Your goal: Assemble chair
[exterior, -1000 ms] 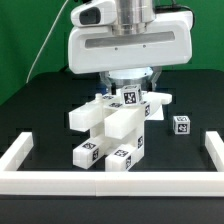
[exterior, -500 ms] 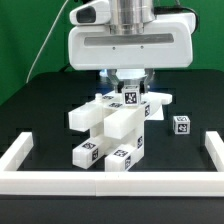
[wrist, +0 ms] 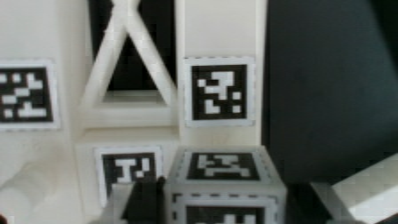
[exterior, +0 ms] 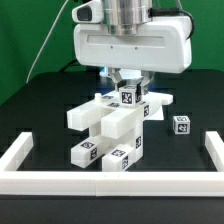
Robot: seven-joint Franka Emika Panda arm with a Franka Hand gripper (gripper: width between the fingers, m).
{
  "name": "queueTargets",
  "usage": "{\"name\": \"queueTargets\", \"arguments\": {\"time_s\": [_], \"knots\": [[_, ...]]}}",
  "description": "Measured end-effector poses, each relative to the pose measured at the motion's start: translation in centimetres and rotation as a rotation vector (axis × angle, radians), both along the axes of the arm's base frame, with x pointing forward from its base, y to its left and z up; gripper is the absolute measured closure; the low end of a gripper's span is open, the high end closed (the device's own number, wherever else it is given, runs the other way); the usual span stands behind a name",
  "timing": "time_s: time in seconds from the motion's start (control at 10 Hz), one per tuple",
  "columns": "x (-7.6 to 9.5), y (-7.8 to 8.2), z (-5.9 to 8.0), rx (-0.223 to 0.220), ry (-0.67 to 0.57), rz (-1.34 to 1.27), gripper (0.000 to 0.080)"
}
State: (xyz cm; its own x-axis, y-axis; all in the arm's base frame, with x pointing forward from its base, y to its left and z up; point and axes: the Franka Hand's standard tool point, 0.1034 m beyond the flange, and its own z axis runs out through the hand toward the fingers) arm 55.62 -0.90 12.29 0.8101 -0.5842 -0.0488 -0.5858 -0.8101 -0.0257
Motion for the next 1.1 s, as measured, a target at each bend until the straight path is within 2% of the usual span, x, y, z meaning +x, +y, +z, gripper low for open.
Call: {"name": "queueTargets", "arguments": {"time_s": [0.1, 0.3, 0.4, 0.5, 0.6, 0.8, 1.1], "knots": [[0.05, 0.02, 0.00, 0.004, 0.004, -0.111, 0.0518], [0.04, 0.08, -0.03, 0.002, 0.004, -0.109, 0.0517], [0.04, 0.08, -0.04, 0.003, 0.003, -0.091, 0.0324], [0.05, 0.09, -0.04, 0.002, 0.000, -0.035, 0.0324], [0.16, 0.12, -0.01, 0.005, -0.014, 0.154, 0.0190], [0.14, 0.35, -0.13, 0.008, -0.039, 0.478, 0.0162], [-0.60, -0.10, -0.20, 0.002, -0.065, 0.677, 0.0151]]}}
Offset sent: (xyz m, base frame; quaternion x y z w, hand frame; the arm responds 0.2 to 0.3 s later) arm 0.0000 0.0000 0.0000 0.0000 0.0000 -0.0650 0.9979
